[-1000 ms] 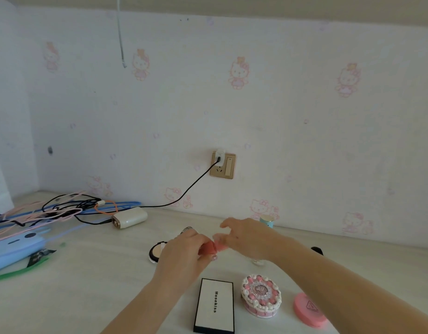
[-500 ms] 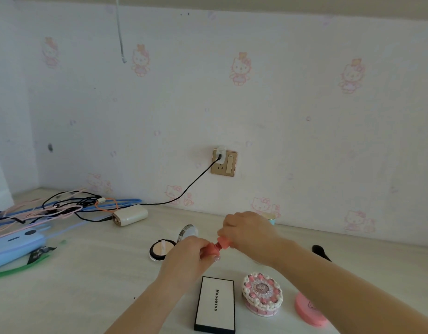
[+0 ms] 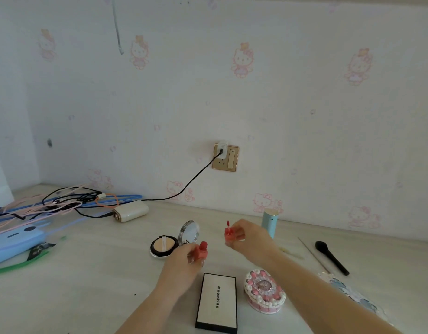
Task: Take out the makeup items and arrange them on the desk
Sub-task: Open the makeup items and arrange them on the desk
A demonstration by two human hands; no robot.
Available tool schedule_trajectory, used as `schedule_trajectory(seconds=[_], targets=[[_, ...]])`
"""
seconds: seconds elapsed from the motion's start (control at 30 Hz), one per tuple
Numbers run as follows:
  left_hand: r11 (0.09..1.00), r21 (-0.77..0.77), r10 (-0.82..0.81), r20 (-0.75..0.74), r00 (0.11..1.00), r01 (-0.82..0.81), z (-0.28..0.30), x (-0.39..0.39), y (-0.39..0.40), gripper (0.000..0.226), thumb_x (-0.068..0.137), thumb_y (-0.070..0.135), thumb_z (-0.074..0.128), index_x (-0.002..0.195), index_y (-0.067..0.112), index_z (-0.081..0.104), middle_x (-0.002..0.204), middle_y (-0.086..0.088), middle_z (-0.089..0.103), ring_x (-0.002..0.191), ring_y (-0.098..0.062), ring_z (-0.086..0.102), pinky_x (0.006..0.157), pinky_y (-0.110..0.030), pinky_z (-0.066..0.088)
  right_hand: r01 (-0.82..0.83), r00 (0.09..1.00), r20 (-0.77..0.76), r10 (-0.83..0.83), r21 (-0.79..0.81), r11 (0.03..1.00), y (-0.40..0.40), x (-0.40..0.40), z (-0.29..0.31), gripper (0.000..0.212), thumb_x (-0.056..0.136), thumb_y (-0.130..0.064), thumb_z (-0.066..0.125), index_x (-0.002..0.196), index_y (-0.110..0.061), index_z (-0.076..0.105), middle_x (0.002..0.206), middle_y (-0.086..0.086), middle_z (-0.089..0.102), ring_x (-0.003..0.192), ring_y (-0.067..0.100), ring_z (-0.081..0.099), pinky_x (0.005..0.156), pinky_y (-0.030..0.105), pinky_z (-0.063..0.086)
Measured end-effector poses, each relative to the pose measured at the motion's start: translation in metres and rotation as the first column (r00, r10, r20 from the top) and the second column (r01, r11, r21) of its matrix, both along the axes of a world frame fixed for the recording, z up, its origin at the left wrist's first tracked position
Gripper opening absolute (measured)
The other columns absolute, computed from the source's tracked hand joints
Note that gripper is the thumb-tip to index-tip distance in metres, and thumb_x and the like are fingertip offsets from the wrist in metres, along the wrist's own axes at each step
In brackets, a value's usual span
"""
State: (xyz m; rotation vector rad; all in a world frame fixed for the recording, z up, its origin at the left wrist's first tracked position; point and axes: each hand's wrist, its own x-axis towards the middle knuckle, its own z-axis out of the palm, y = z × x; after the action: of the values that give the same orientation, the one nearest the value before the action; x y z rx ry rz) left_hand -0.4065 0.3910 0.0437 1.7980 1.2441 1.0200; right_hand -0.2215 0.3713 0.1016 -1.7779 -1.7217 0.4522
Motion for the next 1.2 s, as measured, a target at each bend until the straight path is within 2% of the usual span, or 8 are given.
schedule_trajectory(seconds=[0.07,0.17,0.27,0.37,0.47,0.6,0.8,1.2], targets=[[1.0,-0.006,0.023,0.023,0.999,-0.023,-0.007,0.001,0.0,0.008,0.083,0.004,0.059,0.086,0.001,0.065,0.085,0.003,0.07,0.089,-0.017,0.066,0.074,-0.011,0.045,0.015,1.0,-0.021,-0.015,-0.03,0.999,0.005,-0.004,-0.012,0.02,0.078,-0.03,0.072,0.091,-0.03,0.057,0.096,-0.012,0.068,0.094,0.006,0.063,0.087,0.024,0.051],[0.999,0.012,0.048,0.013,0.999,-0.048,-0.011,0.002,-0.001,0.01,0.086,0.018,0.06,0.079,0.015,0.067,0.083,0.001,0.071,0.085,-0.008,0.066,0.081,-0.021,0.048,0.015,0.997,-0.08,-0.02,-0.054,0.998,0.011,-0.01,-0.022,0.018,0.08,-0.026,0.072,0.088,-0.03,0.057,0.085,-0.018,0.064,0.089,0.004,0.062,0.079,0.014,0.048],[0.998,0.034,0.061,-0.033,0.998,-0.06,-0.014,0.001,0.002,0.019,0.089,0.034,0.058,0.076,0.022,0.065,0.08,0.007,0.071,0.081,0.002,0.066,0.084,-0.025,0.052,0.013,0.998,-0.052,-0.018,-0.089,0.996,0.017,-0.015,-0.032,0.018,0.079,-0.029,0.072,0.093,-0.029,0.061,0.091,-0.015,0.067,0.092,0.004,0.063,0.085,0.021,0.049],[0.992,0.051,0.122,-0.069,0.99,-0.119,-0.014,0.001,0.007,0.024,0.089,0.042,0.055,0.077,0.024,0.066,0.078,0.007,0.07,0.077,-0.003,0.065,0.079,-0.031,0.054,0.033,0.999,-0.009,-0.034,-0.097,0.995,0.025,-0.018,-0.04,0.015,0.079,-0.035,0.069,0.092,-0.029,0.062,0.093,-0.011,0.067,0.089,0.006,0.062,0.081,0.023,0.05],[0.982,0.098,0.176,-0.128,0.976,-0.165,-0.013,0.003,0.011,0.025,0.088,0.04,0.055,0.077,0.021,0.066,0.075,0.003,0.067,0.073,-0.009,0.062,0.068,-0.027,0.051,0.042,0.998,0.048,-0.037,-0.113,0.993,0.03,-0.02,-0.044,0.019,0.081,-0.039,0.066,0.097,-0.028,0.065,0.089,-0.012,0.062,0.083,0.007,0.056,0.065,0.017,0.041],[0.969,0.123,0.232,-0.152,0.961,-0.214,-0.014,0.005,0.02,0.022,0.085,0.036,0.06,0.073,0.018,0.062,0.068,0.004,0.059,0.062,-0.006,0.052,0.051,-0.018,0.033,0.042,0.998,0.05,-0.036,-0.131,0.99,0.035,-0.021,-0.048,0.026,0.081,-0.037,0.066,0.104,-0.025,0.067,0.097,-0.009,0.065,0.09,0.009,0.058,0.074,0.021,0.042],[0.966,0.131,0.24,-0.129,0.962,-0.223,-0.018,0.01,0.032,0.018,0.087,0.036,0.059,0.087,0.022,0.07,0.09,0.006,0.066,0.079,-0.006,0.059,0.067,-0.022,0.043,0.058,0.998,0.044,-0.053,-0.138,0.989,0.043,-0.022,-0.047,0.025,0.079,-0.033,0.067,0.101,-0.023,0.066,0.103,-0.005,0.069,0.096,0.013,0.062,0.08,0.025,0.048],[0.958,0.116,0.28,-0.157,0.947,-0.264,-0.021,0.015,0.045,0.016,0.083,0.035,0.065,0.09,0.021,0.07,0.095,0.002,0.067,0.088,-0.014,0.06,0.069,-0.023,0.04,0.062,0.997,0.064,-0.053,-0.141,0.988,0.054,-0.026,-0.05,0.029,0.081,-0.037,0.064,0.106,-0.023,0.064,0.105,-0.003,0.068,0.098,0.015,0.061,0.084,0.027,0.048]])
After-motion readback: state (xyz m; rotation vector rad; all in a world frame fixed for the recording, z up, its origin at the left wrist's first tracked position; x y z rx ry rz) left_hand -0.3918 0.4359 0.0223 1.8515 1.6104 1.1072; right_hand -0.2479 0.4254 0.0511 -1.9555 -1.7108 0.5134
